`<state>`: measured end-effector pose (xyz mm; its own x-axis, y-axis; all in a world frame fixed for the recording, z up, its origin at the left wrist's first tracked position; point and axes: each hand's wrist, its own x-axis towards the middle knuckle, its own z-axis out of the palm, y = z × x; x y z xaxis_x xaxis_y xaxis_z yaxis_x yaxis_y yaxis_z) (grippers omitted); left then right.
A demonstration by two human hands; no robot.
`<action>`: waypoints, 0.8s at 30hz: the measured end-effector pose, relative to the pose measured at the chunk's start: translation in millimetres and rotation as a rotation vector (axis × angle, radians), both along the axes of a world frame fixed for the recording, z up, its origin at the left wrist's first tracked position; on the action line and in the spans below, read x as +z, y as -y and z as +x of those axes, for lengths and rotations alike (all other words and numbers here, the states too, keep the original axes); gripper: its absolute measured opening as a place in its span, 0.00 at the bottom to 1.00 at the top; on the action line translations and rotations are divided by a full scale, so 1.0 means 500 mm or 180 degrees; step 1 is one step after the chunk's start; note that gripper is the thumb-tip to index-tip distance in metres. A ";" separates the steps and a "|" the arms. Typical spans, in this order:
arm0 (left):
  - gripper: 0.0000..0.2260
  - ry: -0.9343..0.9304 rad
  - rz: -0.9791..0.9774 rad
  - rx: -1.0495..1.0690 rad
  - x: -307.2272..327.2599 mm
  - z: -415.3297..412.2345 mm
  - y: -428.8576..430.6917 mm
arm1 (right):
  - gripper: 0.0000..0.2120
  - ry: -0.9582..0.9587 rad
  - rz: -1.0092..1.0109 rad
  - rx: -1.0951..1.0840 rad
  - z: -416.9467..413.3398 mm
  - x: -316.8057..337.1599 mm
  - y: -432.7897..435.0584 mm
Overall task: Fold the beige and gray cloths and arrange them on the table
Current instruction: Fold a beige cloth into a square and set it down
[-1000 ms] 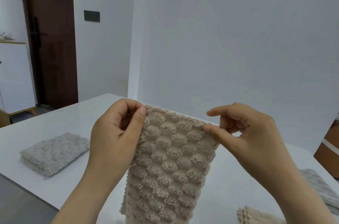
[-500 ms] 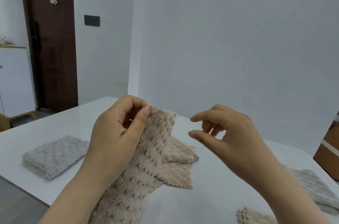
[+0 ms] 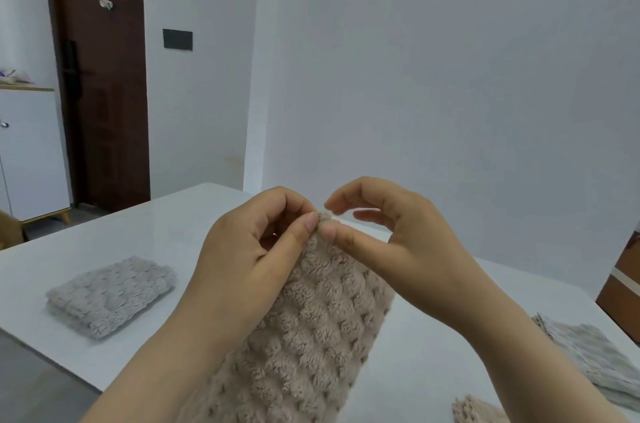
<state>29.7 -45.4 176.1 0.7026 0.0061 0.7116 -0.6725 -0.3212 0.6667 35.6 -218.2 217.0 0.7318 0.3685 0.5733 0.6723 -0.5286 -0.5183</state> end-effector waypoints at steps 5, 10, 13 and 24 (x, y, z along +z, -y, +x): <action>0.06 0.0015 -0.0068 -0.0021 -0.003 -0.002 0.006 | 0.03 -0.0202 0.0098 0.0213 -0.003 0.007 0.003; 0.07 -0.0379 -0.0345 -0.0263 -0.019 0.001 0.008 | 0.05 -0.0159 0.0223 0.0037 0.001 0.001 0.009; 0.06 -0.0434 -0.0382 -0.0242 -0.026 0.005 0.008 | 0.04 -0.0174 0.0188 -0.0023 0.004 -0.001 0.008; 0.05 -0.0435 -0.0452 -0.0411 -0.034 0.004 0.016 | 0.04 -0.0087 0.0255 -0.0080 0.013 0.007 0.013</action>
